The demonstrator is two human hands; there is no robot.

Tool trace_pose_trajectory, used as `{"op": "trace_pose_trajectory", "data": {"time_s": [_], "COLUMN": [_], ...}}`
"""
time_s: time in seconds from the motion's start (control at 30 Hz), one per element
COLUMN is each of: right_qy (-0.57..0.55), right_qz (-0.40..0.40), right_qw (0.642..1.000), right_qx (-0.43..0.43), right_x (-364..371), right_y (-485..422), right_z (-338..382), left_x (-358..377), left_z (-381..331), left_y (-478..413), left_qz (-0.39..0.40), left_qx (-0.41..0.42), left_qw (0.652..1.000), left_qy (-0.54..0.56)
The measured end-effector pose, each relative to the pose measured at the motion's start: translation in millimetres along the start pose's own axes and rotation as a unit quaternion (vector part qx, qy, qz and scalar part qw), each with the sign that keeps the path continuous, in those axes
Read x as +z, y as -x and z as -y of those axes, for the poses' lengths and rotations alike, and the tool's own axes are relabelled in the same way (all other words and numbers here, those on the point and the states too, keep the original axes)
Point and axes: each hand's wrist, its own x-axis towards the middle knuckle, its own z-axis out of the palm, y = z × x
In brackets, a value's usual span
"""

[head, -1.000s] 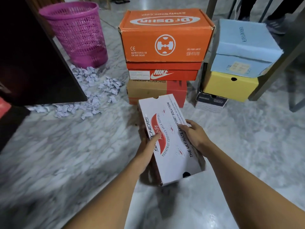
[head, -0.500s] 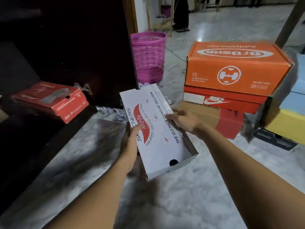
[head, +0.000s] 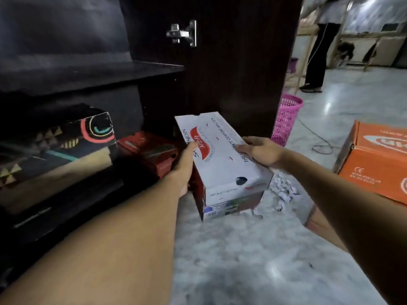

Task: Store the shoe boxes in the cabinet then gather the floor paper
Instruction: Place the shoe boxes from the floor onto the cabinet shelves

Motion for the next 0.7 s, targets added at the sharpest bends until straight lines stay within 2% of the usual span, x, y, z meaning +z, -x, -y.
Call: {"op": "trace_pose_trajectory", "data": {"time_s": [0.1, 0.27, 0.33, 0.5, 0.7], "right_qy": [0.06, 0.179, 0.176, 0.15, 0.107], "right_qz": [0.011, 0.05, 0.082, 0.179, 0.16], "right_qw": [0.998, 0.982, 0.979, 0.972, 0.981], "right_qx": [0.0, 0.036, 0.057, 0.024, -0.022], "right_x": [3, 9, 12, 23, 48], "right_y": [-24, -49, -55, -80, -119], "right_z": [45, 77, 74, 50, 24], "left_x": [-13, -42, -49, -64, -73], "left_z": [-27, -46, -44, -35, -30], "left_y": [-17, -46, -56, -82, -112], "left_qz": [-0.012, -0.06, -0.079, -0.144, -0.187], "left_qx": [-0.019, -0.034, -0.051, -0.051, -0.065], "left_qw": [0.999, 0.994, 0.991, 0.983, 0.974], "left_qy": [0.048, 0.084, 0.093, 0.105, 0.106]}}
